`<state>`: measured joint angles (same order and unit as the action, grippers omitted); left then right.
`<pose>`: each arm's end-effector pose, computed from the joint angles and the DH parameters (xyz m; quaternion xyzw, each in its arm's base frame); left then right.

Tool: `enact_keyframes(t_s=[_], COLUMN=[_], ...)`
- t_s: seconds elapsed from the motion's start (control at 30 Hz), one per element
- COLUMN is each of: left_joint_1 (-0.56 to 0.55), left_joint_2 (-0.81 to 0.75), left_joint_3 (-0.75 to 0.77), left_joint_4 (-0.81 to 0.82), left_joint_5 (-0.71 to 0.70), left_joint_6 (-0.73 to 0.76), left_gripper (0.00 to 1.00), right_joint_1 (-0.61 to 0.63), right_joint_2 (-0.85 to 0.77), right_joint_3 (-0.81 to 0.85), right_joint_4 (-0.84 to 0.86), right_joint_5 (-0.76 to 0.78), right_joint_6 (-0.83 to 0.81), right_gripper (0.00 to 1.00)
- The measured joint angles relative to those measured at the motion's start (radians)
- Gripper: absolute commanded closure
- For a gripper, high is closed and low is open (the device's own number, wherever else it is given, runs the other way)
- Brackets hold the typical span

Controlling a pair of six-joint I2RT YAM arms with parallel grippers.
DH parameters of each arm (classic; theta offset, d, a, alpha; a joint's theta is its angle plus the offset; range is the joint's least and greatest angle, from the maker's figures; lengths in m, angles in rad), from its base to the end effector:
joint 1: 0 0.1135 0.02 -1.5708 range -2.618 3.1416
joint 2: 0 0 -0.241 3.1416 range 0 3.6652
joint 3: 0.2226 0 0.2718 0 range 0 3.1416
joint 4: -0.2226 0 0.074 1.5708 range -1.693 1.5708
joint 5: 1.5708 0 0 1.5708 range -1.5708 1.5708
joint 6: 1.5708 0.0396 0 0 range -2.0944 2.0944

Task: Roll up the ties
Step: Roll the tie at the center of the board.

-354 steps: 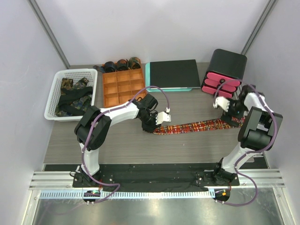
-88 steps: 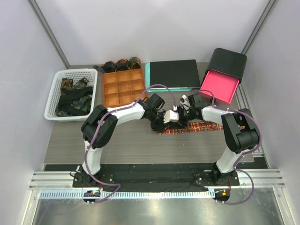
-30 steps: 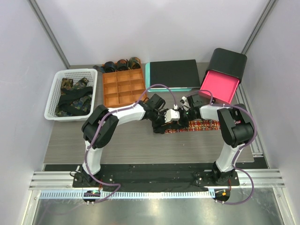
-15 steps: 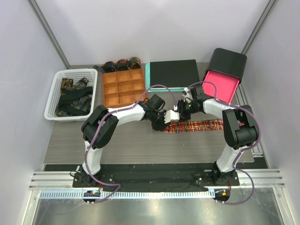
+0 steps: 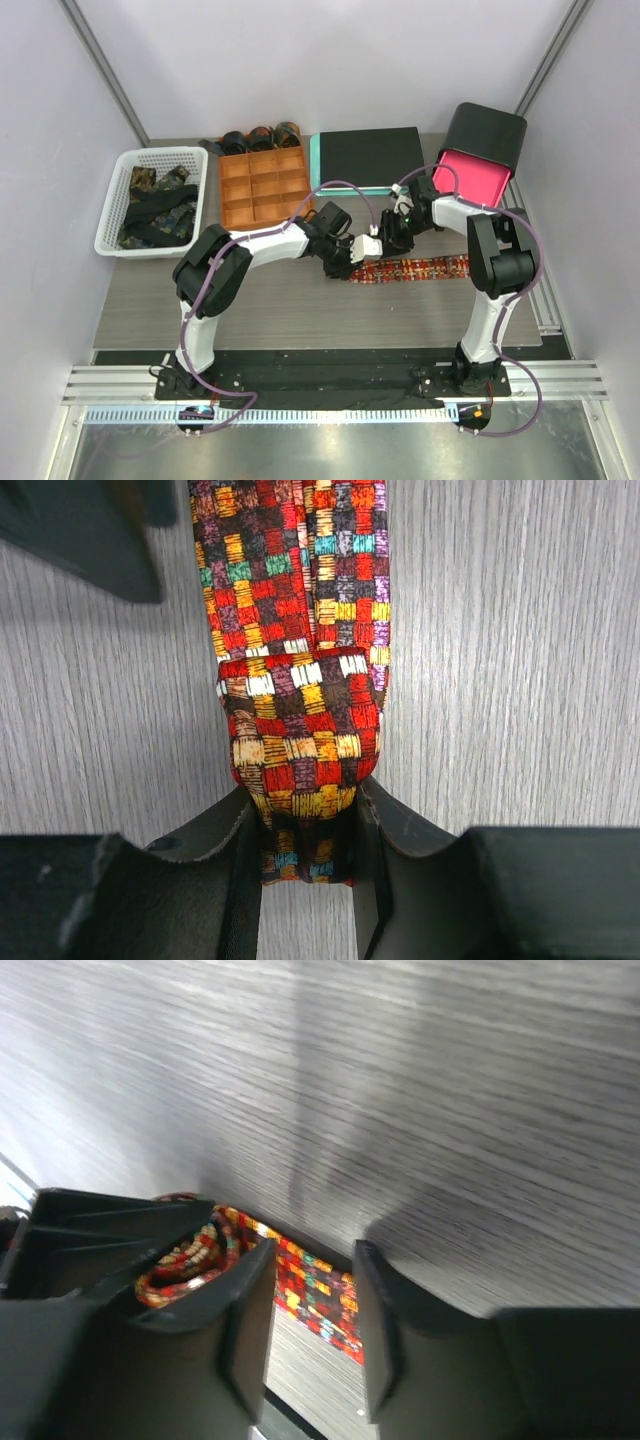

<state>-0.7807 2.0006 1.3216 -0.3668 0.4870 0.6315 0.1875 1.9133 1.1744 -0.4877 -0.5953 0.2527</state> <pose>0.2846 -0.3081 0.1185 0.6558 0.6726 -0.2510 0.2338 0.3627 0.0914 0.1058 -0.0195 0.9430 0.3177 0.0967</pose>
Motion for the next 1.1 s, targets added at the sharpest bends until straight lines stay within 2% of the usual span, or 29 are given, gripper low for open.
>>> enact_keyframes(t_s=[0.03, 0.13, 0.4, 0.57, 0.6, 0.77, 0.9, 1.1], left_joint_1=[0.000, 0.000, 0.002, 0.002, 0.002, 0.005, 0.012, 0.021], left_joint_2=[-0.001, -0.003, -0.006, -0.007, -0.007, -0.007, -0.007, -0.007], left_joint_3=[-0.002, -0.006, -0.016, -0.016, -0.016, -0.017, -0.017, -0.017], left_joint_4=[0.003, 0.010, 0.028, 0.030, 0.030, 0.031, 0.031, 0.026], left_joint_5=[0.000, -0.002, -0.005, -0.005, -0.005, -0.004, 0.002, 0.011], left_joint_6=[-0.002, -0.013, -0.045, -0.051, -0.052, -0.054, -0.053, -0.048], left_gripper=[0.76, 0.76, 0.76, 0.76, 0.76, 0.76, 0.76, 0.76], right_joint_1=[0.003, 0.017, 0.030, 0.026, 0.020, -0.029, -0.053, -0.049], right_joint_2=[0.013, 0.016, 0.016, 0.015, 0.011, -0.098, -0.238, -0.414], right_joint_3=[0.014, 0.035, 0.064, 0.064, 0.059, 0.008, -0.061, -0.271], right_joint_4=[-0.028, -0.079, -0.253, -0.297, -0.288, -0.245, -0.167, -0.055], right_joint_5=[-0.003, 0.003, -0.028, -0.032, -0.032, -0.025, -0.019, -0.060], right_joint_6=[-0.018, -0.069, -0.196, -0.261, -0.281, -0.395, -0.583, -0.992], right_gripper=[0.69, 0.76, 0.76, 0.52, 0.41, 0.21, 0.15, 0.08])
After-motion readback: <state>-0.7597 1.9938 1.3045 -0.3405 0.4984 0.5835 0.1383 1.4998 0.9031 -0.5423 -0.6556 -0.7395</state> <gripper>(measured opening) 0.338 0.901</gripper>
